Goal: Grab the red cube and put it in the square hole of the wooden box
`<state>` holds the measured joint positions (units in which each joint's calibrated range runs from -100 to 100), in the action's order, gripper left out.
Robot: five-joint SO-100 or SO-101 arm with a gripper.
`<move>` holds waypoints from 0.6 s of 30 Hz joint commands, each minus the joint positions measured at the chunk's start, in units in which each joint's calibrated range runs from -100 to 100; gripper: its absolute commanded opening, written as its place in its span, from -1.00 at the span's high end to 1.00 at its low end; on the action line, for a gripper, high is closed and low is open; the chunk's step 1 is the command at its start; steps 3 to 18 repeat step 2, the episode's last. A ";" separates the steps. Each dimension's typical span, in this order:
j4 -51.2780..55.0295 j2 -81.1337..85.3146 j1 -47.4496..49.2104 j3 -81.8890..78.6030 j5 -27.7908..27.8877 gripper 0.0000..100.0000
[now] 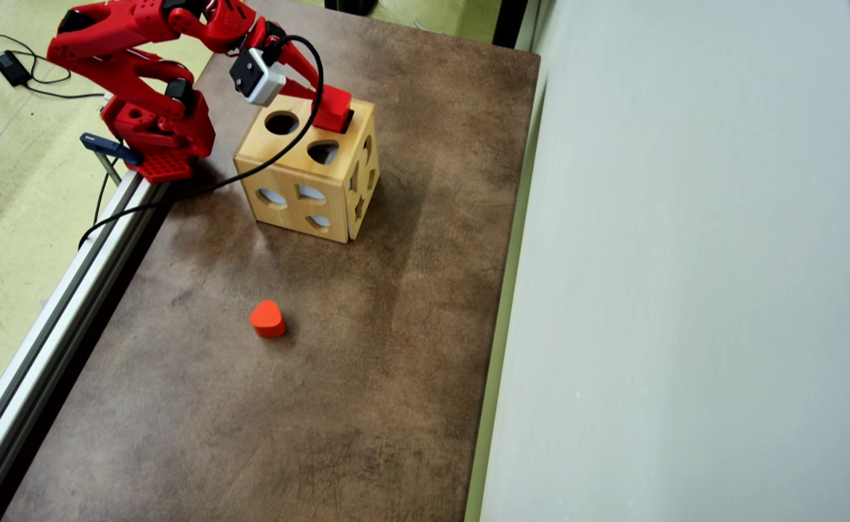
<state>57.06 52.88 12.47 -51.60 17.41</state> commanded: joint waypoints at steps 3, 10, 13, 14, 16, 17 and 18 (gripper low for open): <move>6.51 1.09 -0.58 -3.05 1.22 0.95; 6.51 1.09 -0.58 -3.05 1.22 0.95; 6.51 1.09 -0.58 -3.05 1.22 0.95; 6.51 1.09 -0.58 -3.05 1.22 0.95; 6.51 1.09 -0.58 -3.05 1.22 0.95; 6.51 1.09 -0.58 -3.05 1.22 0.95; 6.51 1.09 -0.58 -3.05 1.22 0.95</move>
